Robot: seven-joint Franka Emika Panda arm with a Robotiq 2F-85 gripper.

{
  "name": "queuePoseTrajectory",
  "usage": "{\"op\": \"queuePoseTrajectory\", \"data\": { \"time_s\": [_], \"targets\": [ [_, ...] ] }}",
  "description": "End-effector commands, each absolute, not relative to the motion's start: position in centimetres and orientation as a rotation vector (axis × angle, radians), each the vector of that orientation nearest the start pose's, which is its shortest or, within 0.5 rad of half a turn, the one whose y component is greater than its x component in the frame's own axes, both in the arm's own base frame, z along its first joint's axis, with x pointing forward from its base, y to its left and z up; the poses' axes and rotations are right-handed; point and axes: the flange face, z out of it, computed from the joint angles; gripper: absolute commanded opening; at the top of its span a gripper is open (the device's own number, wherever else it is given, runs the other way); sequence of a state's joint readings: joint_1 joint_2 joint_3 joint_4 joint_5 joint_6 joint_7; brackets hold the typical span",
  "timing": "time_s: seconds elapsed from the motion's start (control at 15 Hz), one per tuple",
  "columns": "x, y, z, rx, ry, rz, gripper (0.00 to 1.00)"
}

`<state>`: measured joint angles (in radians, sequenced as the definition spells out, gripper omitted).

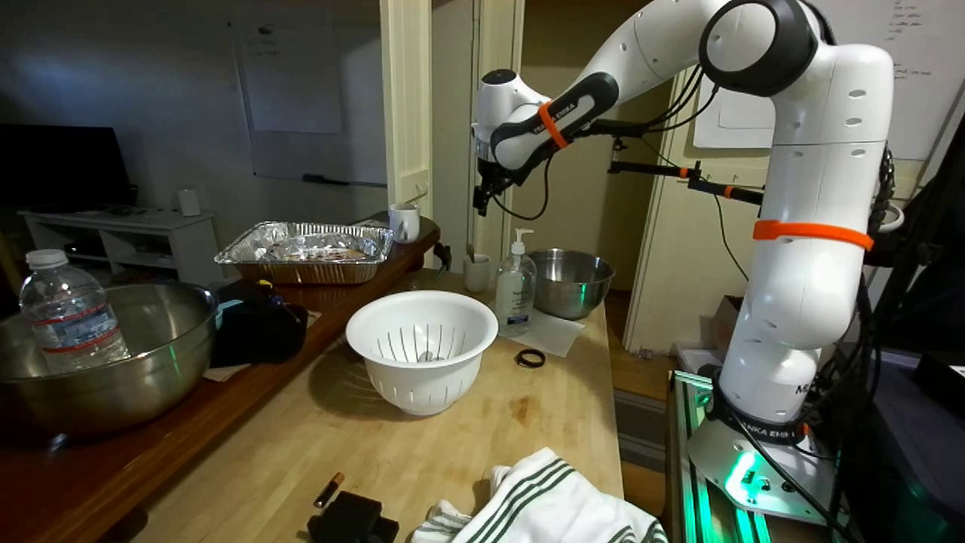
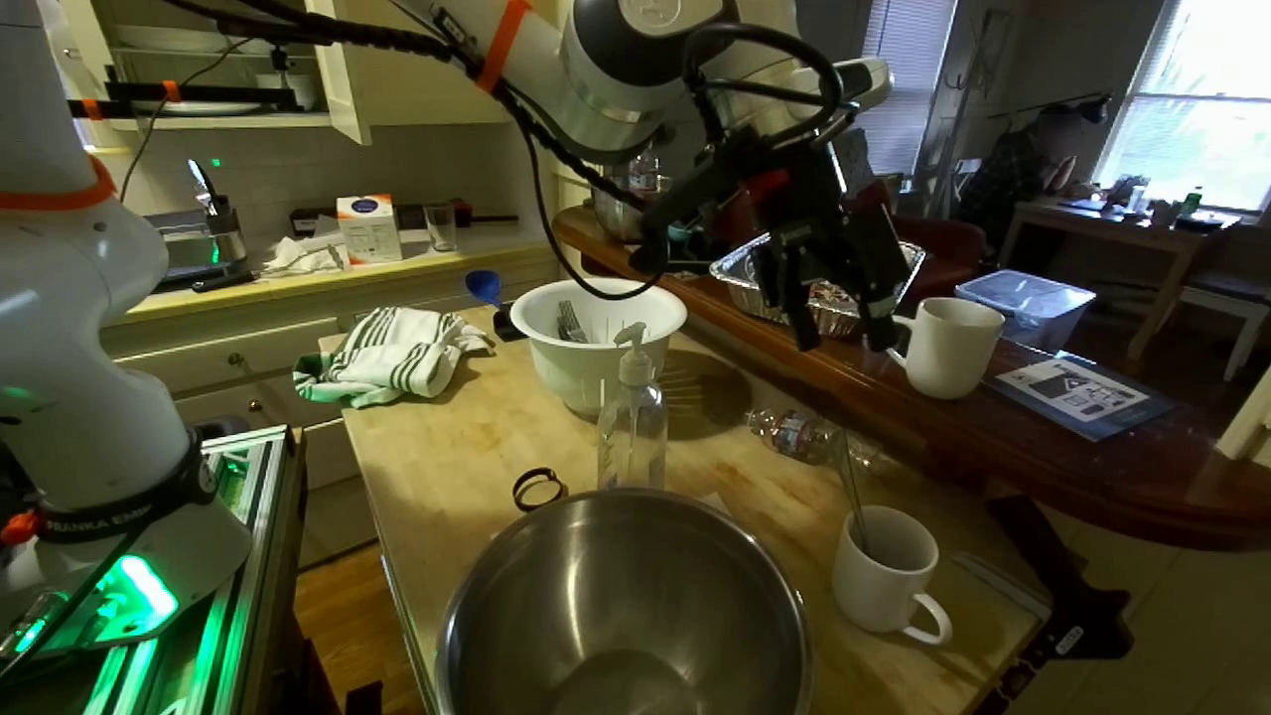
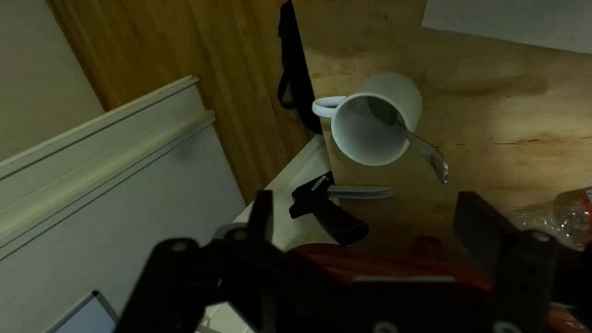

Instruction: Put the spoon in the colander

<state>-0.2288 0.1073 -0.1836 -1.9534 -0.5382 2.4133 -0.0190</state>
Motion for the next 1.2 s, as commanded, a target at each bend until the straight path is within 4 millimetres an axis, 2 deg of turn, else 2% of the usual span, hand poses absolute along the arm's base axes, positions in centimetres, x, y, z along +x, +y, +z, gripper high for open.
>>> {"op": "queuePoseTrajectory", "data": {
  "time_s": [0.0,0.27,0.67,1.13],
  "targets": [
    [56.8,-24.6,45.2,2.629,-0.042,0.291,1.0],
    [58.8,-24.0,41.2,2.716,0.061,0.292,1.0],
    [60.7,-25.3,37.3,2.771,0.085,0.219,1.0],
    [63.1,-25.9,35.3,2.764,0.125,0.189,1.0]
  ]
}}
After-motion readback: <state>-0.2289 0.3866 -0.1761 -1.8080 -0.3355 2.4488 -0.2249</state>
